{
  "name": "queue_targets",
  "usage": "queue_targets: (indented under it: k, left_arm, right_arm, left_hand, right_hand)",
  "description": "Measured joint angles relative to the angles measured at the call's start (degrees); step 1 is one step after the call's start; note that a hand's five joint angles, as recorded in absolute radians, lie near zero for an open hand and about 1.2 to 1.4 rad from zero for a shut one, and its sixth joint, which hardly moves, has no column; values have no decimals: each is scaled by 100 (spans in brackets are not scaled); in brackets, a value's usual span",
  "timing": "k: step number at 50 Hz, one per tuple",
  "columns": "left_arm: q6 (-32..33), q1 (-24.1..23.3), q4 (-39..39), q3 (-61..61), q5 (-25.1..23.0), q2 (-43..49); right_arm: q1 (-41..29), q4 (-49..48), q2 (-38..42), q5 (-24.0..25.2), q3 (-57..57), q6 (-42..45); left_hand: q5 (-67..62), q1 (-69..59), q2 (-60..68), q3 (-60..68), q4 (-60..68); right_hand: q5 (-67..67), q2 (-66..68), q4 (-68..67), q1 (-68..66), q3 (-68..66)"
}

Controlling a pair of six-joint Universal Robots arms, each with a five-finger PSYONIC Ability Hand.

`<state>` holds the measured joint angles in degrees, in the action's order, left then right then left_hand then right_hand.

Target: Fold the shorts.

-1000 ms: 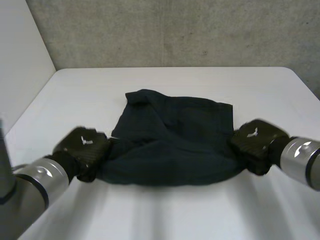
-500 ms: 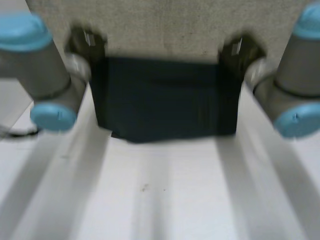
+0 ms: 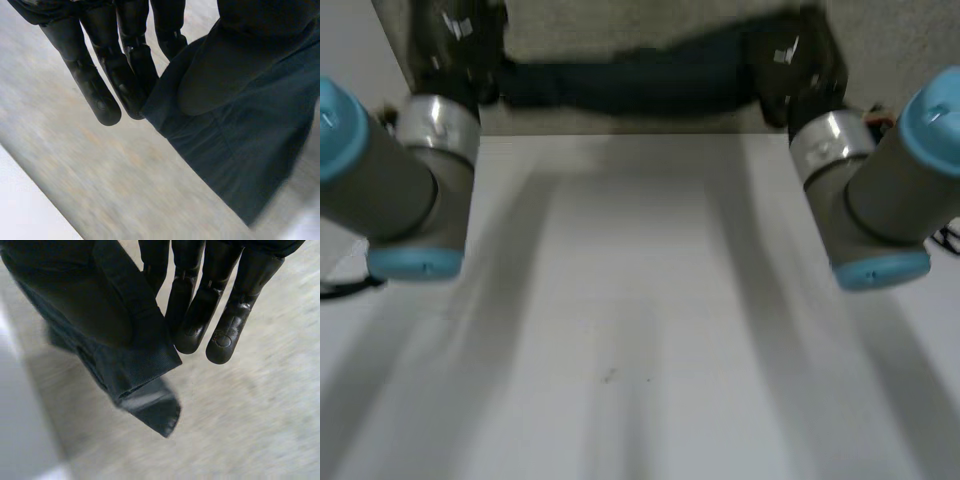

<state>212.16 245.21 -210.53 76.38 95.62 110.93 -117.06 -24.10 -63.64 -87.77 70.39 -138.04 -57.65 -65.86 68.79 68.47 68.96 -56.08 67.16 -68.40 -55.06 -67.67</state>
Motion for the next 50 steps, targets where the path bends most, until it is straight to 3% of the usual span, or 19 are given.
queue_targets:
  k: [11, 17, 31, 44, 46, 47, 48, 49, 50]
  left_arm:
    - [88, -72, -335, 1648, -219, 1363]
    - [137, -74, 68, 1998, -215, 1408]
    - [253, -83, 2725, 2731, -196, -708]
    - [217, -227, 4622, 3519, -231, -1632]
    - [220, -253, 4793, 3579, -278, -1708]
    - [222, -261, 4835, 3585, -312, -1733]
    - [224, -263, 4847, 3582, -339, -1747]
    - [227, -261, 4831, 3554, -407, -1769]
    - [230, -253, 4757, 3499, -475, -1780]
  right_arm:
    - [-22, 971, 1480, -19, 508, -72]
    - [2, 1713, 1657, -36, 557, -94]
    - [48, 3177, 192, 62, 1421, -69]
    - [69, 4993, -549, 268, 2225, 437]
    - [74, 5155, -677, 298, 2369, 572]
    - [77, 5188, -732, 311, 2429, 622]
    - [79, 5195, -773, 325, 2473, 656]
    - [88, 5160, -840, 354, 2548, 705]
    - [98, 5098, -880, 383, 2613, 733]
  left_hand:
    - [0, 0, 1, 0, 0]
    - [0, 0, 1, 0, 0]
    - [0, 0, 5, 0, 0]
    - [0, 0, 5, 0, 0]
    - [199, 255, -309, -307, -244]
    - [1422, 1624, -1586, -1451, -1491]
    - [1422, 1624, -1586, -1451, -1491]
    - [3329, 3523, -3474, -3356, -3445]
    - [3795, 3857, -3863, -3808, -3904]
  right_hand:
    - [0, 0, 0, 0, 0]
    - [0, 0, 0, 0, 0]
    - [0, 101, 0, 0, 0]
    - [0, 101, 0, 0, 0]
    - [0, 101, 0, 0, 0]
    - [0, 101, 0, 0, 0]
    - [0, 101, 0, 0, 0]
    - [0, 101, 0, 0, 0]
    - [0, 101, 0, 0, 0]
